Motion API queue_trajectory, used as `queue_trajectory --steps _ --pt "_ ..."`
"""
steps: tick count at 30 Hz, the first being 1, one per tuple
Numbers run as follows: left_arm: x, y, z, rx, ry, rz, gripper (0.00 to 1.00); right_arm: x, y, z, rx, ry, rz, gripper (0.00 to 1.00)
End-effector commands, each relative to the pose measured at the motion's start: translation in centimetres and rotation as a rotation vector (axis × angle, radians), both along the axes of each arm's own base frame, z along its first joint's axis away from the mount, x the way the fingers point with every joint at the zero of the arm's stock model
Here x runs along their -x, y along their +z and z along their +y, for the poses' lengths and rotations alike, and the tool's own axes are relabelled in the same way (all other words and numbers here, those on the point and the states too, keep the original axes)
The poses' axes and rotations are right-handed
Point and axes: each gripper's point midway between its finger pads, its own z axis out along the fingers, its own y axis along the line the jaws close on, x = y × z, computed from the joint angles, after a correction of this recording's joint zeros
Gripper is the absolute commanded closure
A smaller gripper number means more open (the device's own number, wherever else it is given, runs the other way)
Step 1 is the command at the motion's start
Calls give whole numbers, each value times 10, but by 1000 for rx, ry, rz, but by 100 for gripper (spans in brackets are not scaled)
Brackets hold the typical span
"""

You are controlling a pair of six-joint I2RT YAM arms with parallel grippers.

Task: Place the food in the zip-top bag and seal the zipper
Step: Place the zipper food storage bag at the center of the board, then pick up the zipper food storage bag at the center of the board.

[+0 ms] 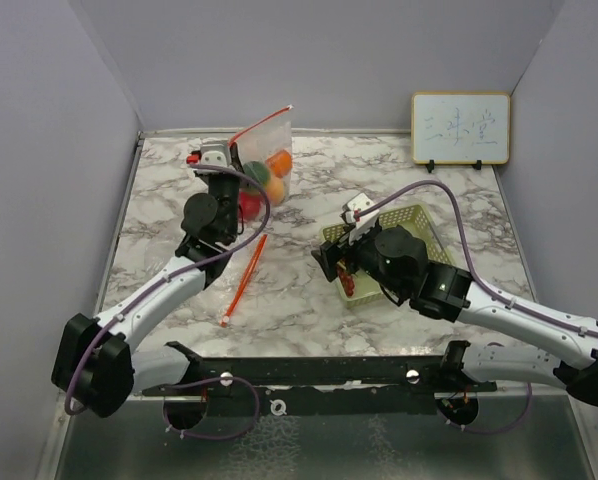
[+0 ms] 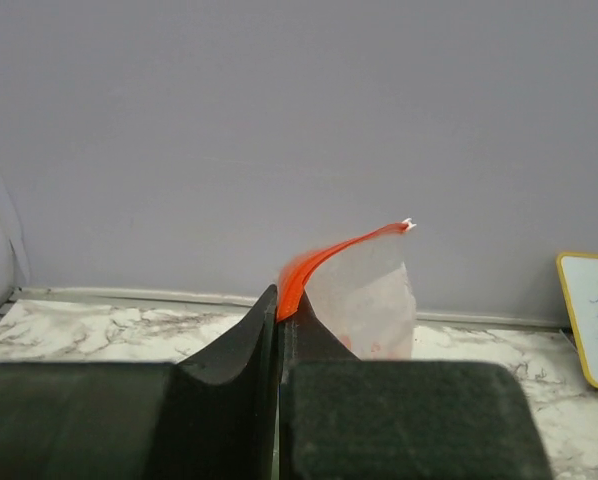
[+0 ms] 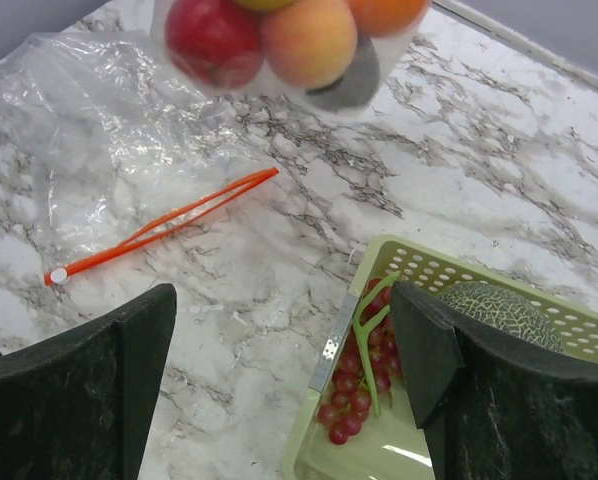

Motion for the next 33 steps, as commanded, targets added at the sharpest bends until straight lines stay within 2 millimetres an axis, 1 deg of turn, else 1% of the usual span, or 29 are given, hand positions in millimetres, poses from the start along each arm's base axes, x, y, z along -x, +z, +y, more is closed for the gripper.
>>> queue_trajectory --steps 1,3,4,5,6,7,8,11,14,15,17,19,21,23,26,27,28,29,33 --pt "-32 -5 -4 120 -126 24 100 3 0 1 -45 11 6 12" --pt "-51 -29 5 137 -124 106 98 3 -6 5 -36 16 26 12" --pt "-58 -41 8 148 -136 146 81 4 -10 8 -31 25 35 12" --pt "-64 -53 11 157 -154 184 54 4 -14 12 -28 31 47 12" --pt "-66 -61 11 157 -187 209 24 4 -16 16 -27 38 57 12" --pt "-66 -67 9 152 -219 233 5 3 -19 19 -27 39 67 11" --pt "-63 -71 9 150 -237 251 1 2 -23 22 -24 37 82 11" --pt "-43 -71 8 141 -279 259 1 -3 -38 36 -20 27 136 2" --pt "-11 -60 13 130 -296 260 1 -6 -53 59 -29 35 212 0" --pt "5 -49 16 121 -307 245 1 -8 -59 68 -32 38 240 0" --pt "27 -46 21 80 -311 277 1 -11 -70 88 -40 46 302 0" --pt "49 -47 30 27 -292 317 1 -14 -82 109 -50 50 364 0" --pt "66 -50 43 7 -246 346 1 -19 -95 128 -52 51 412 0" --pt "83 -53 52 -5 -222 354 1 -25 -109 144 -56 36 450 0" --pt "100 -58 59 -16 -212 348 1 -37 -132 162 -64 -16 494 0" --pt "104 -61 60 -17 -209 346 1 -41 -141 165 -60 -44 513 0" --pt "107 -63 62 -18 -208 343 1 -45 -156 168 -45 -70 534 0" --pt "109 -66 61 -20 -213 344 1 -48 -166 170 -45 -93 552 0" --pt "116 -74 54 -61 -264 357 2 -63 -191 177 -71 -143 601 2"
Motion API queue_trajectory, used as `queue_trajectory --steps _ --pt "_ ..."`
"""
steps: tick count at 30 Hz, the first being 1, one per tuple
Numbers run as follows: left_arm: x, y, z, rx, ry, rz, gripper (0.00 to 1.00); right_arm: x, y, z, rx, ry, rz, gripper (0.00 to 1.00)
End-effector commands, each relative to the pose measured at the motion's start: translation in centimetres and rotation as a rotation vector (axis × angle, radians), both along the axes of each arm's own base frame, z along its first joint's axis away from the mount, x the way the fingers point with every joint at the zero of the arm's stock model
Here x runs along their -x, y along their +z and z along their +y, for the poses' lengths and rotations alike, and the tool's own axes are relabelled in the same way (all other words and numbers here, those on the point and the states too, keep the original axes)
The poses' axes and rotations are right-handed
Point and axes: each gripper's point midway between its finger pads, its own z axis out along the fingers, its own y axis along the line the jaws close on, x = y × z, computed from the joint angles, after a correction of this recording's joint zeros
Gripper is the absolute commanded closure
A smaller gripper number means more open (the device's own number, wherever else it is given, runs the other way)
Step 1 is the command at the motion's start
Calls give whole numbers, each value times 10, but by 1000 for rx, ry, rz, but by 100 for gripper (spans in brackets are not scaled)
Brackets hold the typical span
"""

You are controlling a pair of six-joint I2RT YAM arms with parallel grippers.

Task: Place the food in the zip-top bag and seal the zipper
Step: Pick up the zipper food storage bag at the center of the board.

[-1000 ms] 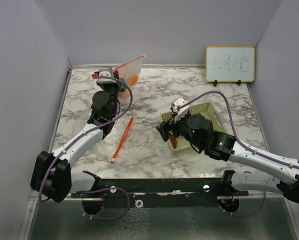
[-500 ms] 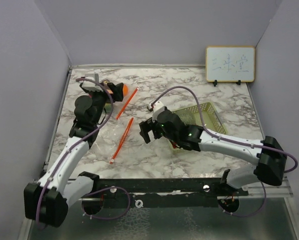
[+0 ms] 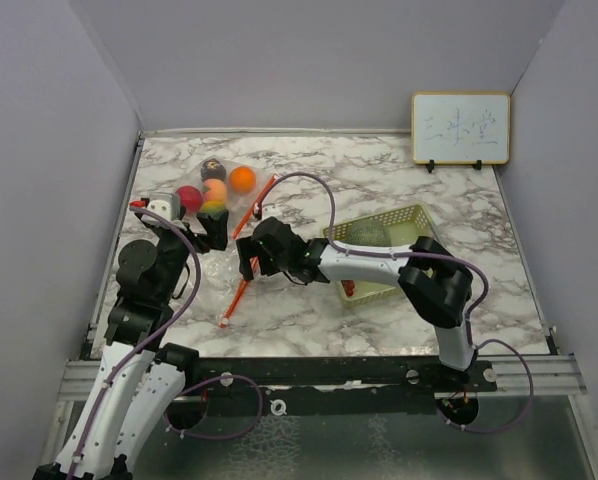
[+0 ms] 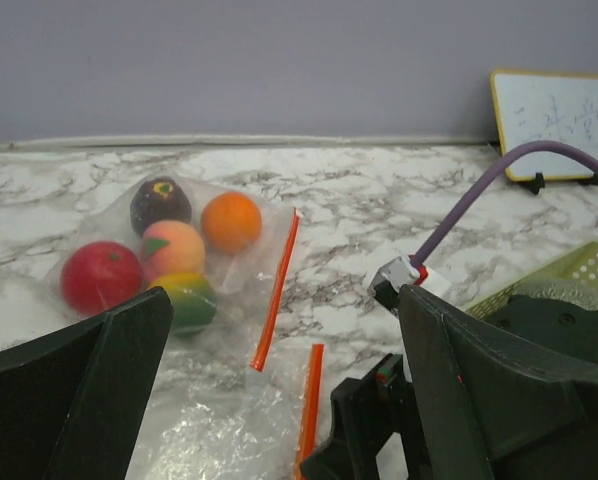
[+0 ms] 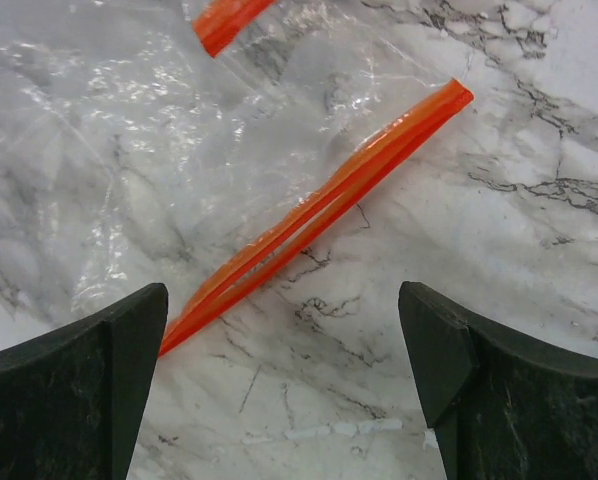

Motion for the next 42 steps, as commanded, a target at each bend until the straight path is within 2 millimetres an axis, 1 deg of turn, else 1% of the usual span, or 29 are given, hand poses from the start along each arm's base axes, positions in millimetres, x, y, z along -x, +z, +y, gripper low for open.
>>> queue_trajectory --steps 1,2,4,9,11,12,14,17,18,19,20,22,23,25,26,29,31,33,34,36,38,42 --pt "7 -25 -5 -71 -51 68 2 -22 -16 12 -59 -102 59 3" --pt "9 -27 -7 -79 -63 70 2 -24 -21 14 -57 -106 67 4" --pt "12 -27 -8 -91 -78 70 3 -30 -25 18 -64 -110 71 4" --pt "16 -29 -10 -95 -95 58 4 -40 -24 30 -106 -101 33 7" --pt "16 -31 -12 -92 -104 62 5 -43 -28 33 -102 -104 32 8" --pt "16 -33 -12 -91 -109 66 6 -46 -34 32 -95 -112 39 9" --pt "17 -36 -15 -90 -124 71 6 -49 -41 35 -100 -115 48 13" --pt "19 -41 -19 -89 -149 79 7 -50 -51 36 -102 -125 62 25" --pt "20 -42 -21 -89 -159 79 7 -50 -54 36 -96 -131 63 32" --pt "20 -43 -22 -89 -167 80 7 -51 -55 35 -94 -139 63 41" --pt "21 -43 -23 -87 -173 80 7 -51 -56 32 -91 -148 62 54" --pt "22 -42 -24 -85 -181 79 8 -52 -52 26 -94 -173 53 86" --pt "23 -42 -25 -84 -185 80 9 -52 -47 22 -98 -182 42 96" --pt "24 -42 -27 -80 -197 83 13 -53 -34 13 -105 -203 10 98" --pt "26 -42 -29 -79 -210 85 18 -54 -20 7 -117 -216 -14 98" --pt "31 -43 -37 -70 -262 93 41 -53 9 -13 -128 -251 -73 98" --pt "37 -43 -46 -60 -325 93 51 -52 29 -27 -137 -271 -111 98" --pt "44 -46 -57 -44 -396 98 52 -50 52 -40 -151 -286 -145 98" --pt "48 -46 -63 -34 -433 100 50 -48 62 -45 -159 -288 -161 98" --pt "55 -50 -72 -14 -500 109 43 -44 85 -53 -187 -283 -189 98" --pt "60 -51 -80 13 -550 111 36 -40 105 -58 -219 -272 -208 98" --pt "65 -54 -92 71 -628 117 32 -31 137 -62 -289 -247 -225 98"
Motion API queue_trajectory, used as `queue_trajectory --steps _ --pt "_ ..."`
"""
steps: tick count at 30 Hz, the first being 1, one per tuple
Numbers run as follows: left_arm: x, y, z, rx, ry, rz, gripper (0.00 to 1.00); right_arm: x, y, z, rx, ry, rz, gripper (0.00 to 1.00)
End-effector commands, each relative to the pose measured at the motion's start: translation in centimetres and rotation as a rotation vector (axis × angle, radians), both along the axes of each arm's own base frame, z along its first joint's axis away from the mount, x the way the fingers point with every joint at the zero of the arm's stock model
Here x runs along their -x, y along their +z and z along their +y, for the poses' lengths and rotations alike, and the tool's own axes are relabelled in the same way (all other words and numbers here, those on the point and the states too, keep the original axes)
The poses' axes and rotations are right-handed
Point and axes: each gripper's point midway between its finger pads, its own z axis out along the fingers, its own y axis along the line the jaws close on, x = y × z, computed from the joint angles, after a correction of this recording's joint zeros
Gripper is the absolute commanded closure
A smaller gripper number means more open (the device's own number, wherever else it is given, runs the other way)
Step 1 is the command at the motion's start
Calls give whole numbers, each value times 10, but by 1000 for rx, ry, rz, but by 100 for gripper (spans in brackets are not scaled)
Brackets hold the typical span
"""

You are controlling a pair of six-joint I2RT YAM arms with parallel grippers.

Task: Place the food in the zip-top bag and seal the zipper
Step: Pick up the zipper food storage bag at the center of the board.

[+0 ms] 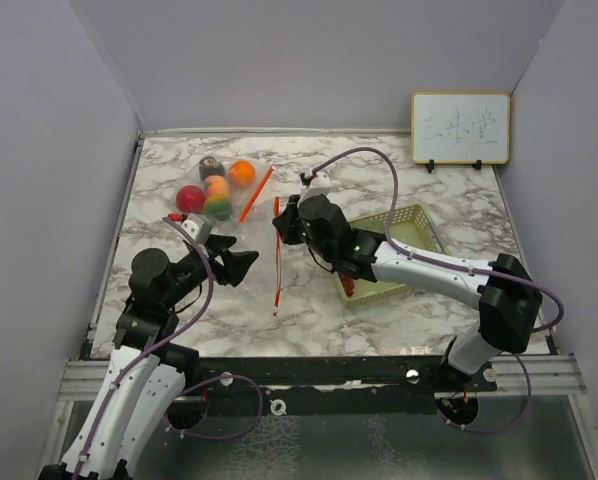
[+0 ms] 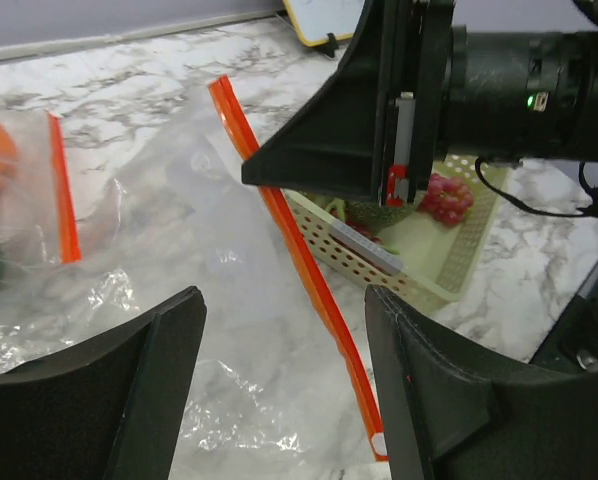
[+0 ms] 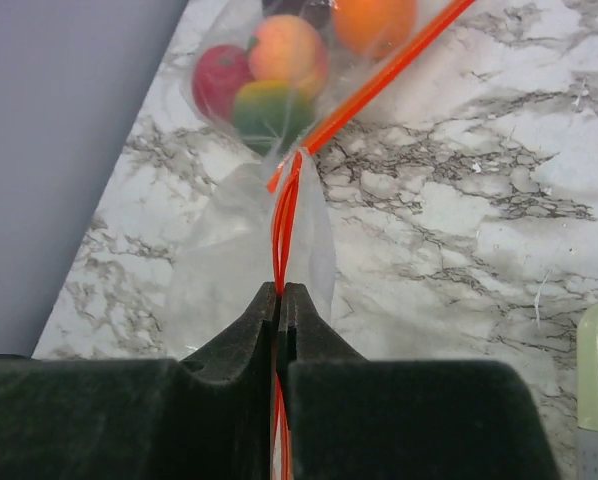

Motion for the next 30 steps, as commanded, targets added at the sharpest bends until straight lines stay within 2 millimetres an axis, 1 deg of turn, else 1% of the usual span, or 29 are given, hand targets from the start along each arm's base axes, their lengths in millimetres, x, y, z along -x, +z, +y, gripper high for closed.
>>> queue_trajectory --steps 1,3,6,10,13,17,20,23,27,30 --pt "15 10 -22 98 -146 -5 31 3 28 -10 -40 -3 -48 98" --pt "15 8 -24 123 -154 8 31 7 38 -11 -72 13 -52 98" --pt "14 5 -28 165 -162 26 30 12 47 -10 -112 29 -54 98" --pt "8 1 -29 227 -142 54 31 19 57 -4 -162 72 -53 98" --pt "5 -4 -30 250 -135 75 31 18 60 2 -177 81 -53 98" --pt "0 -11 -32 244 -120 98 31 16 66 10 -189 96 -57 98" --pt "-4 -21 -34 228 -108 129 31 16 71 14 -200 107 -60 98" --pt "-7 -32 -40 206 -107 155 35 16 75 17 -211 116 -60 98" --pt "-9 -36 -53 192 -114 166 36 13 79 21 -213 115 -60 98" --pt "-12 -42 -58 147 -90 168 43 14 83 20 -222 115 -63 98"
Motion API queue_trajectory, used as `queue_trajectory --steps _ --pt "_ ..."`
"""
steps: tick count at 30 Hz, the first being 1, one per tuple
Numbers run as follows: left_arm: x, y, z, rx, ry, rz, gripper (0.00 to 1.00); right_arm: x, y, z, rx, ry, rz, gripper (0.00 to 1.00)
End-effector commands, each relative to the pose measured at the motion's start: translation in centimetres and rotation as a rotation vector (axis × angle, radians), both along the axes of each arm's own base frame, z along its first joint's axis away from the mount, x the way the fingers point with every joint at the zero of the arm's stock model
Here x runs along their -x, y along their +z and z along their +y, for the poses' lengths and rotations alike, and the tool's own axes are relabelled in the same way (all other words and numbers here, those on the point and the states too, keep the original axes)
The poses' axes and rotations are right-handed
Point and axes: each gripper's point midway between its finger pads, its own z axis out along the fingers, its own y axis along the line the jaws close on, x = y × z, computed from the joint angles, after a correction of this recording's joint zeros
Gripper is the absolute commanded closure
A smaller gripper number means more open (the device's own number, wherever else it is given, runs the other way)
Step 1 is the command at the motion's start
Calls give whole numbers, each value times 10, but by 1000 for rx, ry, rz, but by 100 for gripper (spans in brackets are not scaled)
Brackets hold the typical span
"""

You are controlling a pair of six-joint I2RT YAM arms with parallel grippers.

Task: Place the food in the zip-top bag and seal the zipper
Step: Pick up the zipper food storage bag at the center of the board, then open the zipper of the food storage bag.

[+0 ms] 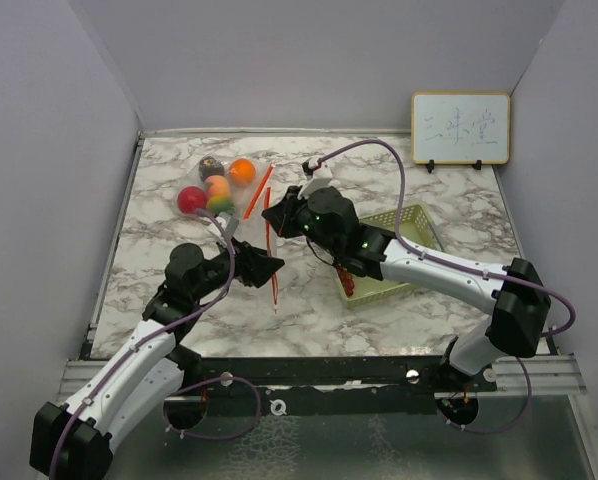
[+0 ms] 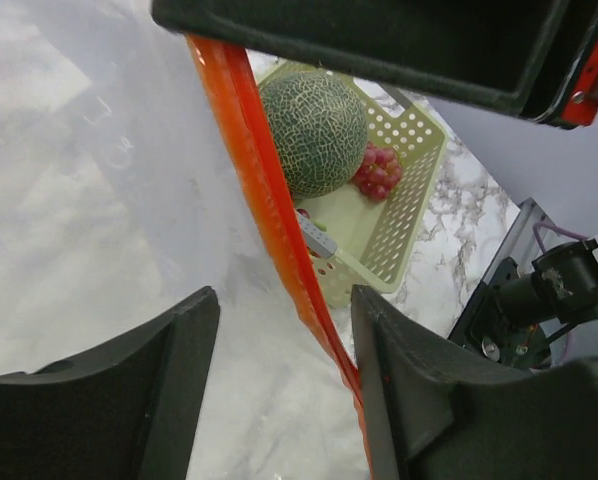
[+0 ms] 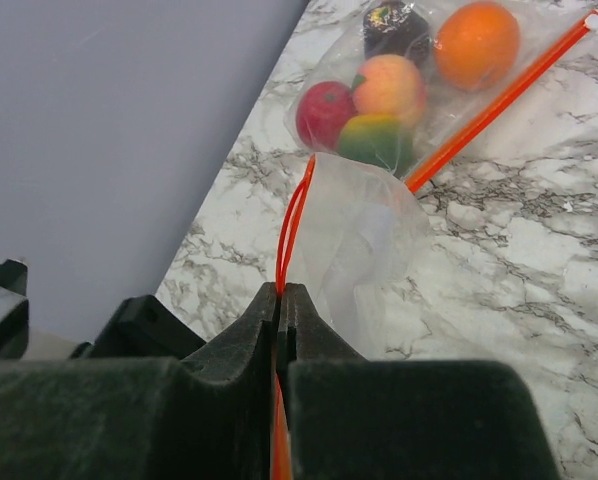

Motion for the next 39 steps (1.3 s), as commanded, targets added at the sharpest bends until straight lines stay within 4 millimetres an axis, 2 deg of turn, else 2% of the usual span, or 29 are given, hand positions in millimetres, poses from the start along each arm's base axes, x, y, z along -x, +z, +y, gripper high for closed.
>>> queue_trajectory --steps 1,7,9,11,12,14,16,18,20,23,28,31,35,39 --pt "-11 6 -4 -42 57 -58 46 -1 20 6 -58 13 -22 98" --pt "-10 1 -6 -60 51 -56 79 -2 15 -9 -23 -33 -22 98" --pt "-8 3 -4 -61 52 -67 98 -3 11 -15 -1 -56 -21 98" --pt "-7 7 -2 -64 61 -82 100 -4 8 -22 22 -76 -25 98" --pt "-6 9 0 -66 67 -89 100 -4 7 -26 34 -84 -28 90" --pt "-6 11 4 -72 87 -97 100 -2 7 -32 58 -84 -47 57" --pt "-7 13 9 -77 110 -105 100 3 9 -34 77 -46 -80 37" --pt "-5 14 10 -80 112 -109 100 13 13 -35 82 14 -114 22" --pt "-4 13 10 -83 108 -108 100 23 16 -35 69 69 -135 16" --pt "-4 14 9 -73 102 -112 100 37 13 -30 56 154 -138 16" --pt "-3 14 6 -60 85 -109 100 45 -1 -8 39 251 -114 17" --pt "-3 13 5 -66 81 -106 100 45 -5 5 28 290 -106 21" --pt "-3 15 6 -68 84 -114 100 34 -21 8 60 244 -75 33" --pt "-2 15 7 -67 85 -113 100 26 -28 -1 80 172 -60 58"
